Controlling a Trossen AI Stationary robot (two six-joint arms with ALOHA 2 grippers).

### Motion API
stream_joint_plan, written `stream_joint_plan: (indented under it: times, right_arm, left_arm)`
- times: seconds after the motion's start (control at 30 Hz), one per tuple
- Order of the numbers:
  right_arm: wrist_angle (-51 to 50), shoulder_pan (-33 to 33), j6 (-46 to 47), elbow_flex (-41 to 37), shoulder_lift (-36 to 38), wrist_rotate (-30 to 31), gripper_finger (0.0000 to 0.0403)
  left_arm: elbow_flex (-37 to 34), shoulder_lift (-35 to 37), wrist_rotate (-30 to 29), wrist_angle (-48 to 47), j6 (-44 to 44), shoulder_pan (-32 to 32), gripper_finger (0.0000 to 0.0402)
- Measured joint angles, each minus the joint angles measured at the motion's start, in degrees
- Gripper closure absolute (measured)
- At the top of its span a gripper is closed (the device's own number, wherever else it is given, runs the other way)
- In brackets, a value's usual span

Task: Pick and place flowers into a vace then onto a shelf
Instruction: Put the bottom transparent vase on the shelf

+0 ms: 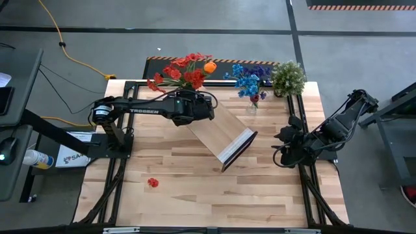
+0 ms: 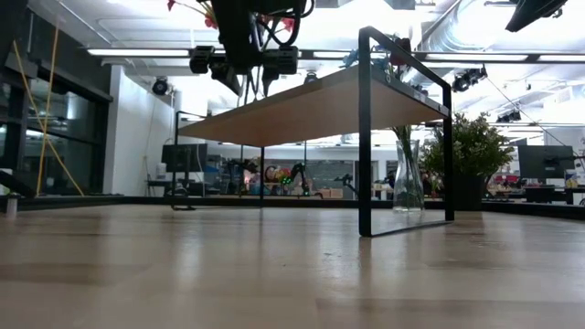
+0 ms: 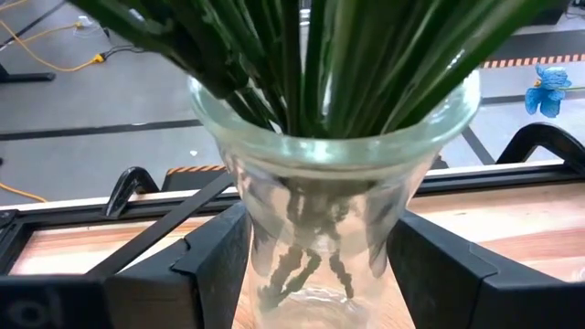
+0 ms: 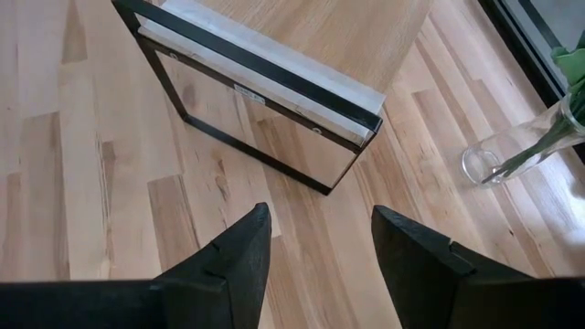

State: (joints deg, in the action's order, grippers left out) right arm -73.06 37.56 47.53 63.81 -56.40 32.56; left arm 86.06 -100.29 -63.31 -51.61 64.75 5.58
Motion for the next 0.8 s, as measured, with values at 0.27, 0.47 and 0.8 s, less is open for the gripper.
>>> stream_joint_plan:
  times: [0.27, 0.47, 0.8]
  right_arm:
    - [0.02, -0.01, 0.25, 0.00, 0.00, -0.13, 0.0221]
    - [0.02, -0.01, 0.28, 0.00, 0.00, -0.17, 0.0221]
    - [0.02, 0.00, 0.05, 0.00, 0.00, -0.24, 0.0221]
  left_arm:
    - [0.02, 0.00, -0.52, 0.05, 0.00, 0.00, 0.0121]
    - [0.04, 0.00, -0.81, 0.08, 0.00, 0.00, 0.0121]
    - [0.07, 0.00, -7.90, 0.56, 0.02, -2.32, 0.0121]
